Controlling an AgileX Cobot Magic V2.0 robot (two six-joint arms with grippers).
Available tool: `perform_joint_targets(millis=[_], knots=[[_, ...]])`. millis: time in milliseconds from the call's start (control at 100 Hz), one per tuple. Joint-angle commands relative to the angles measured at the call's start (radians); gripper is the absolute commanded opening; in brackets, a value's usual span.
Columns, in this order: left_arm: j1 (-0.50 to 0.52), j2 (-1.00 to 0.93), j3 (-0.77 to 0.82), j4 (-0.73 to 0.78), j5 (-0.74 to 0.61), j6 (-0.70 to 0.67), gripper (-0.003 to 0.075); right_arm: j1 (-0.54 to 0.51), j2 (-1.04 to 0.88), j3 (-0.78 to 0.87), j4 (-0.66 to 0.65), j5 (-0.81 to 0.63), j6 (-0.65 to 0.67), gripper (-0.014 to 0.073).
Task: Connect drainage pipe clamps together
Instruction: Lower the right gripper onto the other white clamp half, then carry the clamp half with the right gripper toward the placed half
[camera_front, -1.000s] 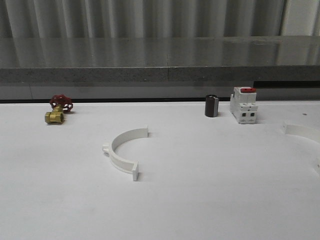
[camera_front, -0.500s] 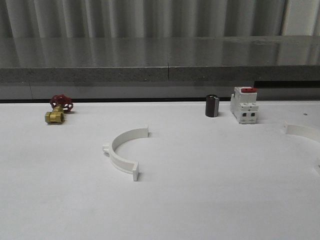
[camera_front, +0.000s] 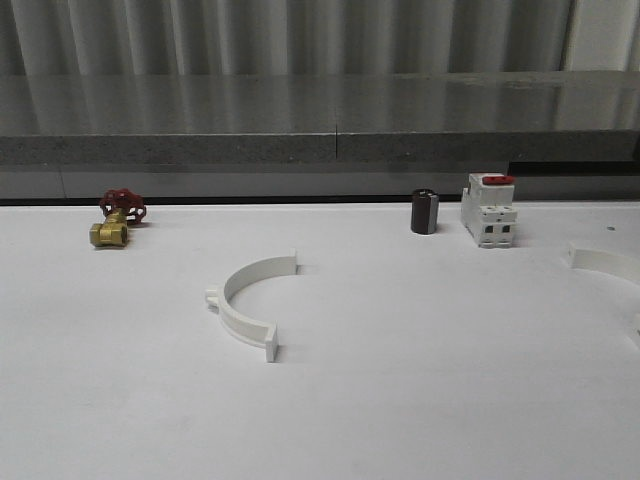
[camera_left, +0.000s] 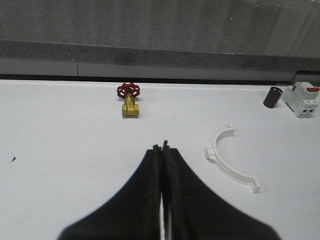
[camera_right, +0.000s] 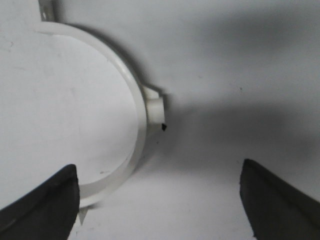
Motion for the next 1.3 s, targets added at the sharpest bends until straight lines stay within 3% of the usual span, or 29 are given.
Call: perform_joint_targets(millis=[0, 120, 220, 380, 530, 600, 910, 1290], knots=[[0.002, 0.01, -0.027, -0.01, -0.077, -0.008, -0.002, -0.007, 0.009, -0.064, 0.005, 0.005, -0.015, 0.0643], [0.002, 0.01, -0.027, -0.01, -0.077, -0.008, -0.002, -0.007, 0.068, -0.103, 0.012, 0.005, -0.023, 0.0639], [0.002, 0.01, -0.027, -0.01, -0.077, -0.008, -0.002, -0.007, 0.105, -0.123, 0.012, 0.007, -0.025, 0.0582], [0.002, 0.01, -0.027, -0.01, -0.077, -0.008, -0.002, -0.007, 0.141, -0.122, 0.015, -0.015, -0.025, 0.0414], [0.002, 0.01, -0.027, -0.01, -0.077, -0.008, -0.002, -0.007, 0.144, -0.122, 0.019, -0.026, -0.025, 0.0153], [0.002, 0.01, -0.027, -0.01, -0.077, -0.008, -0.002, -0.007, 0.144, -0.122, 0.019, -0.033, -0.025, 0.0089], [0.002, 0.01, -0.027, -0.01, -0.077, -0.008, -0.002, 0.031, 0.097, -0.133, 0.063, 0.073, -0.007, 0.0079], [0.002, 0.01, -0.027, -0.01, -0.077, -0.008, -0.002, 0.365, 0.05, -0.135, 0.061, 0.093, 0.291, 0.0079]])
